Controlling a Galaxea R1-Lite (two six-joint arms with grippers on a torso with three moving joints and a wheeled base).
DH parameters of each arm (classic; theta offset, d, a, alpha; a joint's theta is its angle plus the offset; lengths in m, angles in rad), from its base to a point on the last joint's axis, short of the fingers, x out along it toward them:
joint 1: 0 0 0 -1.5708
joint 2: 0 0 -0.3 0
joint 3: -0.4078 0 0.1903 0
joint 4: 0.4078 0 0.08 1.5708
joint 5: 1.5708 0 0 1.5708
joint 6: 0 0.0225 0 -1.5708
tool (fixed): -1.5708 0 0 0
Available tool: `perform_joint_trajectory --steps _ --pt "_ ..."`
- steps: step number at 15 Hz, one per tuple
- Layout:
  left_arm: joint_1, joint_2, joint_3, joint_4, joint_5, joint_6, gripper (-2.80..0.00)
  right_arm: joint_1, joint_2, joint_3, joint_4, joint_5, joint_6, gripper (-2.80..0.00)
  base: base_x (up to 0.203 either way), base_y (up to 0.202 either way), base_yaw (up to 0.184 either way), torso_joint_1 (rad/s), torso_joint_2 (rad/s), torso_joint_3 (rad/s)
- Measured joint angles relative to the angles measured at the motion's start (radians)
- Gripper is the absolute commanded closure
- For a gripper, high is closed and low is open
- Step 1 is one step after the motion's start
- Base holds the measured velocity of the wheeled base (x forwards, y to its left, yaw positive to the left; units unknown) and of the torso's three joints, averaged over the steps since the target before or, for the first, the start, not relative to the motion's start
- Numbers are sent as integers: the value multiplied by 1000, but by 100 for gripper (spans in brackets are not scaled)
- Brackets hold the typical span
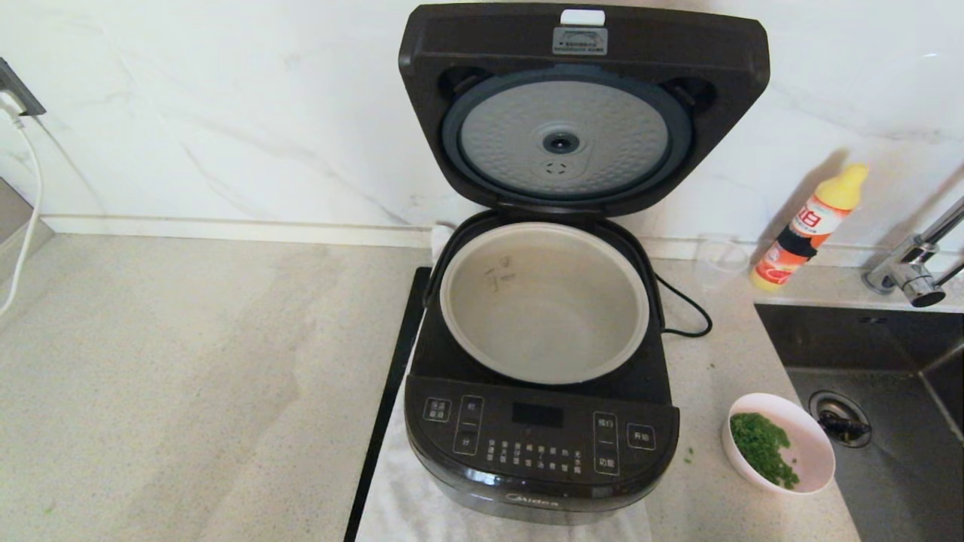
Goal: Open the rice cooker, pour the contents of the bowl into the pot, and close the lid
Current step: Turn on the tap
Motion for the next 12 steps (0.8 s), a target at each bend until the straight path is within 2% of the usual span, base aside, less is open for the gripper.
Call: perform_joint_trajectory --steps 3,5,9,12 --pt "0 0 0 0 0 0 0 -4 199 -188 6 -43 -34 0 0 0 0 0 0 0" --pt "0 0 0 0 0 0 0 -18 358 -241 -36 -126 -84 0 0 0 0 0 0 0" --pt "0 0 1 0 0 0 0 -53 746 -266 -257 -345 -150 0 0 0 0 0 0 0" --pt "0 0 1 0 0 0 0 -127 1056 -285 -496 -462 -202 0 0 0 0 0 0 0"
